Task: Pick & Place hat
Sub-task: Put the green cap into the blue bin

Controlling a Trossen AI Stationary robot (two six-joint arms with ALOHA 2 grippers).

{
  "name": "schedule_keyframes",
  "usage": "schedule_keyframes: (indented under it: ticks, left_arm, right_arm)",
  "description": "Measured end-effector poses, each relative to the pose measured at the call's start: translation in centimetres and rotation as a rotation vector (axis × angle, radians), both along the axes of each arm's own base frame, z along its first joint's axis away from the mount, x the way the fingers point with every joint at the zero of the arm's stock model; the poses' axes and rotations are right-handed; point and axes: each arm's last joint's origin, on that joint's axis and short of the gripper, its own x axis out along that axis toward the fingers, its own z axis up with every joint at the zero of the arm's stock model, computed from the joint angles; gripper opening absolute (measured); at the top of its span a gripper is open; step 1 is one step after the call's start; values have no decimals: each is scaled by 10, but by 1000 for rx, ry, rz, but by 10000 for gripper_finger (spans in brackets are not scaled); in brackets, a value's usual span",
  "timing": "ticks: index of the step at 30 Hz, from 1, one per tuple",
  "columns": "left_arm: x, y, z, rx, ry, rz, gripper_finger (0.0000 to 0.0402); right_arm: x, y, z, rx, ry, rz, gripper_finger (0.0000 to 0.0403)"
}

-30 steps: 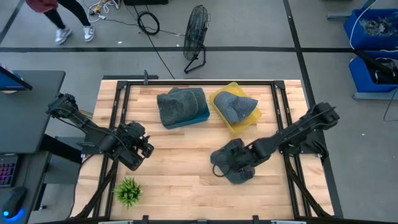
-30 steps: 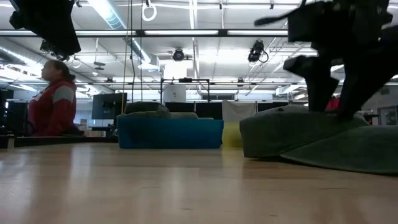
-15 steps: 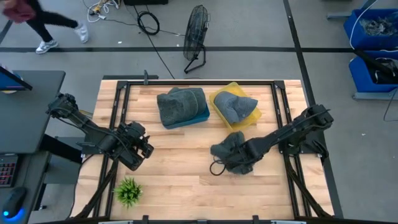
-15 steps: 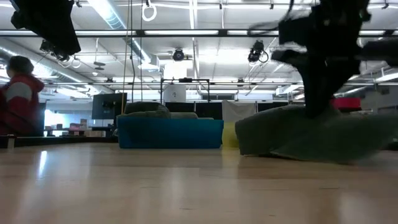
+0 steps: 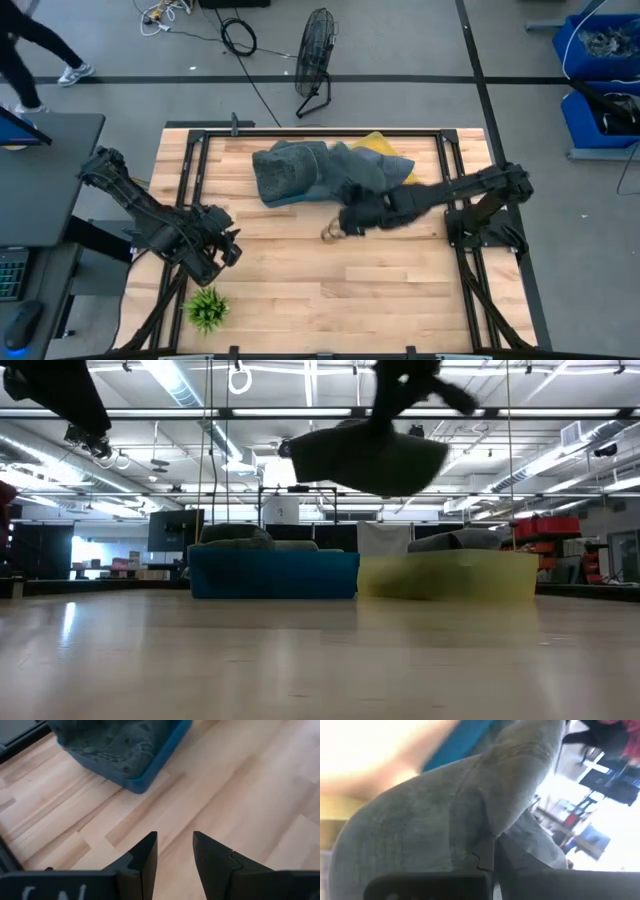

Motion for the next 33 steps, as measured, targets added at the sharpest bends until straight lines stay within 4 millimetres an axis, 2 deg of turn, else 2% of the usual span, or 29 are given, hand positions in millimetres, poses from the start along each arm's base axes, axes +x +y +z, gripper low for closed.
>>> schedule_keyframes:
  ticks: [5, 9, 11, 17, 23, 29, 33]
  left_arm:
    - [-7, -9, 0, 0, -19, -50, 128]
    - [-10, -13, 1, 12, -58, -60, 128]
    - [-11, -14, 1, 11, -70, -58, 128]
    - [-12, -15, 2, 10, -82, -58, 128]
    - [-11, -15, 2, -12, -100, -33, 128]
    - [-11, -15, 2, -22, -107, -21, 128]
    - [-11, -15, 2, -22, -107, -21, 128]
  right_arm:
    - [25, -53, 13, -160, 15, 146, 2]
    - [40, -88, 24, -79, -119, 388, 1]
    - [46, -103, 20, -37, -147, 497, 1]
    - [70, -138, -26, 92, -105, 667, 0]
    - [106, -164, -75, 2, -170, 719, 0]
    - [111, -181, -128, 114, -57, 692, 5]
    - [114, -183, -135, 163, -88, 579, 33]
